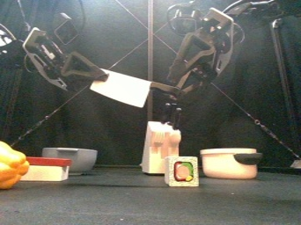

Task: Grab cleaver with both hands

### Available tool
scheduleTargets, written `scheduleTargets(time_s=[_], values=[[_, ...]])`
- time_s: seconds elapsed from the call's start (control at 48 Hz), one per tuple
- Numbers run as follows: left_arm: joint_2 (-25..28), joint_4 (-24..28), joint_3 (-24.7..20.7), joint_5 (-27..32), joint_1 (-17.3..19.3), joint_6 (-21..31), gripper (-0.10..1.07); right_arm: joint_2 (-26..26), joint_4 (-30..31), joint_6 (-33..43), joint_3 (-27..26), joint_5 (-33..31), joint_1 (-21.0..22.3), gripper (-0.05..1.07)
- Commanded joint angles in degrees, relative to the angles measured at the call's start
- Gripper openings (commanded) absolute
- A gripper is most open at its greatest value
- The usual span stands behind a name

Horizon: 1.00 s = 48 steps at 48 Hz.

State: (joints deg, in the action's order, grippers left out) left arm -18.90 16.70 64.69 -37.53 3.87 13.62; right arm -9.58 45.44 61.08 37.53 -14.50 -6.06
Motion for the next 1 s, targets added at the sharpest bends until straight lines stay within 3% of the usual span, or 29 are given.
scheduleTargets(time_s=[0.0, 0.354, 0.771, 0.979], values=[[0.9, -0.4, -2.0, -1.3, -0.2, -0.2, 0.23, 0.1, 0.4, -0.1, -1.6, 0.3, 0.2, 1.0], [4.7, -0.4, -3.7, -3.6, 0.3, -0.2, 0.23, 1.1, -1.2, -0.1, -1.6, 0.1, 0.3, 0.96], [5.8, -0.4, -4.3, -4.0, 0.4, -0.2, 0.23, 0.8, -2.5, -0.1, -0.2, 0.2, 0.3, 0.54], [6.1, -0.4, -4.0, -4.0, 0.4, -0.2, 0.23, -1.0, -2.8, -0.1, 1.0, 0.2, 0.3, 0.39]])
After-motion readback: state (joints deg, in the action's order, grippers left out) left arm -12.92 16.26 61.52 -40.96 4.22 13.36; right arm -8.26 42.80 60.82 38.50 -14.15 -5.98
